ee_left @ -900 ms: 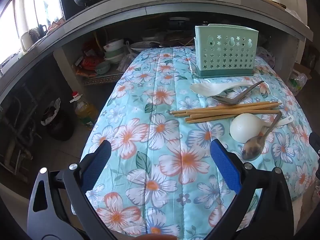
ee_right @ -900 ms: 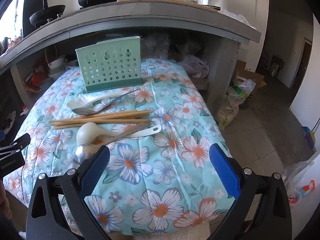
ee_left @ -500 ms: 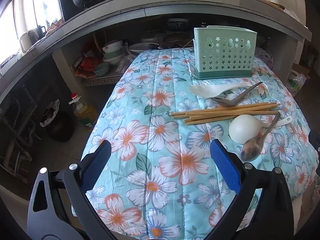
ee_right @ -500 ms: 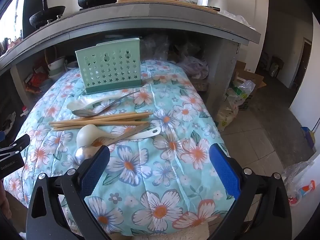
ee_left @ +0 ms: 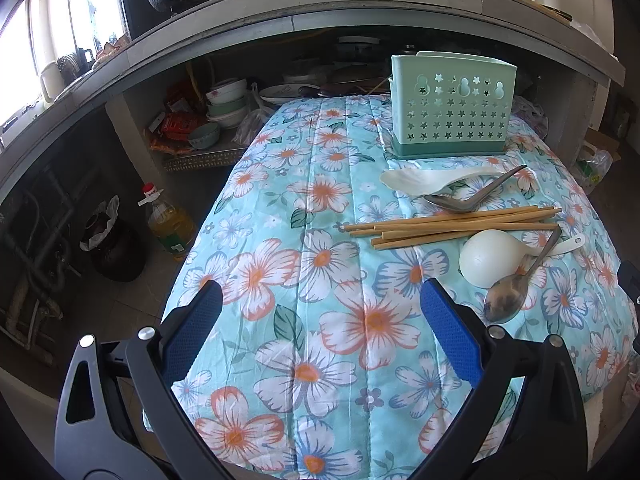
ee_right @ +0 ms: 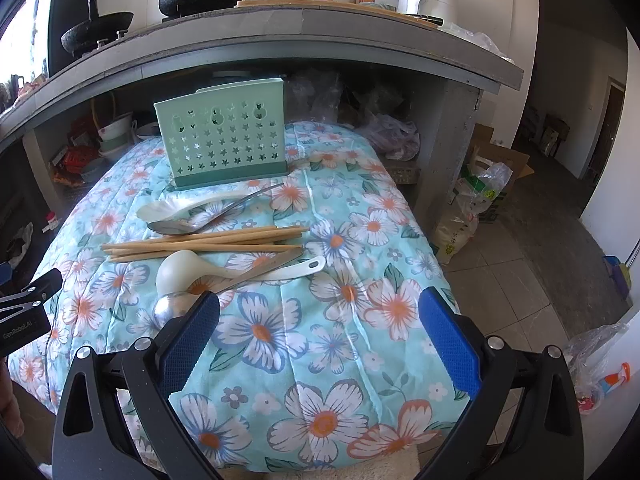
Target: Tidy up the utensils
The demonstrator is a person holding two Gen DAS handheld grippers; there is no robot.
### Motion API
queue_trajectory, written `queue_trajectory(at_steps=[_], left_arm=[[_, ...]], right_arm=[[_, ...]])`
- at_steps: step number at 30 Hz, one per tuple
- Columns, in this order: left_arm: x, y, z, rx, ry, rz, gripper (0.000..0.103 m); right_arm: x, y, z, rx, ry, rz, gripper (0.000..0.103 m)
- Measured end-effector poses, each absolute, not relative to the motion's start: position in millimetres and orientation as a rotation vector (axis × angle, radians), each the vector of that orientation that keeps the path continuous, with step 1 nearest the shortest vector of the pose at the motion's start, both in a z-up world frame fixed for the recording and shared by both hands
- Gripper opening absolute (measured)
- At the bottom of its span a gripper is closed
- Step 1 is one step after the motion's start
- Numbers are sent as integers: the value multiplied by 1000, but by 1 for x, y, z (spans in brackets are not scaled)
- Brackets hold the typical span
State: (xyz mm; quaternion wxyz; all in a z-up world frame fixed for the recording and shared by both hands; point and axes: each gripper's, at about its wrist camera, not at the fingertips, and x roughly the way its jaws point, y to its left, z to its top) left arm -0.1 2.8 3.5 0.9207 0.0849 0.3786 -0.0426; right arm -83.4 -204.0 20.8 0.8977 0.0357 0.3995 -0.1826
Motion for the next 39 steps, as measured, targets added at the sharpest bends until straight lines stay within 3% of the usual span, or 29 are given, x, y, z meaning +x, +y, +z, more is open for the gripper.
queue_trajectory(at_steps=[39], left_arm=[[1,4,-1,175,782,-79,96]], right_arm=[[-85,-204,23,90,819,-380,97]])
